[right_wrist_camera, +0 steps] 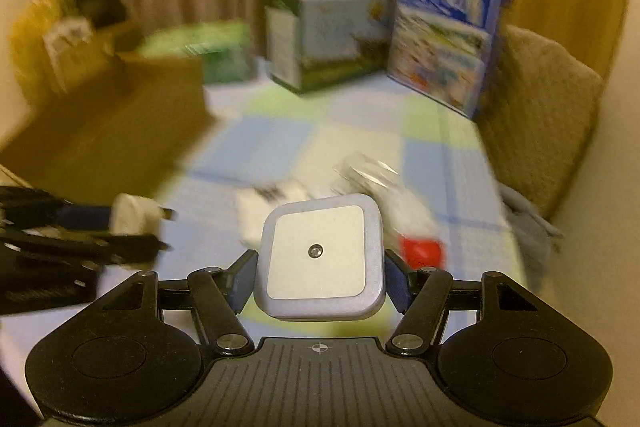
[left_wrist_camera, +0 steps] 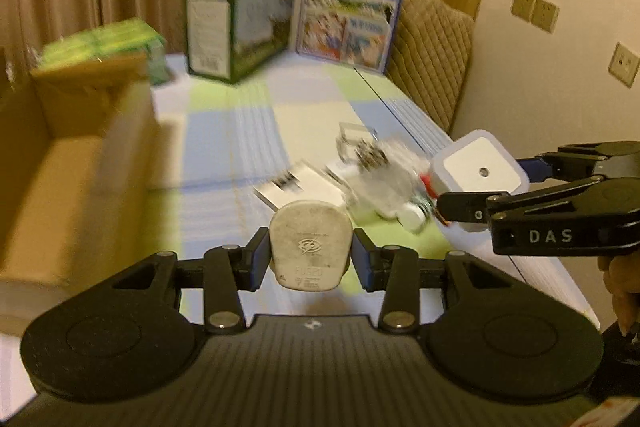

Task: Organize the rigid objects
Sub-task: 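Carry both items over the cardboard box and open the left tool to drop the plug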

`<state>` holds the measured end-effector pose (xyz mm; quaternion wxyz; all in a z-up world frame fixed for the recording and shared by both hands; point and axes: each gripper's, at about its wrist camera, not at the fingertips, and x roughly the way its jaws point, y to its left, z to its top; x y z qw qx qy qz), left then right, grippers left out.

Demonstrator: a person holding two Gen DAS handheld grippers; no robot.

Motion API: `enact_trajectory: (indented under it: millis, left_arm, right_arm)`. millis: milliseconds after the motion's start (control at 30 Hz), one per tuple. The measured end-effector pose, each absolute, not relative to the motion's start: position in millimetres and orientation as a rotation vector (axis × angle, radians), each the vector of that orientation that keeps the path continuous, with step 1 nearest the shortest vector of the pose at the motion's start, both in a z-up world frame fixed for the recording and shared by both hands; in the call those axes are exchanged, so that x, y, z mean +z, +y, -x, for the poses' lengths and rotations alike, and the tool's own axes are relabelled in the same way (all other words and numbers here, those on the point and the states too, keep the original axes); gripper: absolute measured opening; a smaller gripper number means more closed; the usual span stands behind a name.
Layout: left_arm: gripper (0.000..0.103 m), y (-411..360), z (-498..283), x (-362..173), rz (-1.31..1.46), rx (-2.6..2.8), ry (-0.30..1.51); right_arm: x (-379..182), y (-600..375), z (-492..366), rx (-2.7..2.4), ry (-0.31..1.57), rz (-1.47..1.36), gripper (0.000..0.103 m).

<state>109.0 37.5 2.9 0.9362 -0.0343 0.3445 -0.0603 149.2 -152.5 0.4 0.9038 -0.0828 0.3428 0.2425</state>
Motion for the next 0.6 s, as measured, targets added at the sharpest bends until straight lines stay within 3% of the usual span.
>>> enact_trajectory:
  millis: [267, 600]
  left_arm:
    - [0.038, 136.3, -98.9, 62.1, -0.001, 0.018, 0.665]
    - [0.038, 247.1, -96.5, 51.7, -0.017, 0.149, 0.733]
  right_arm:
    - [50.1, -49.1, -146.6, 0.748, 0.652, 0.092, 0.062]
    - [32.6, 79.9, -158.1, 0.914, 0.699, 0.139, 0.062]
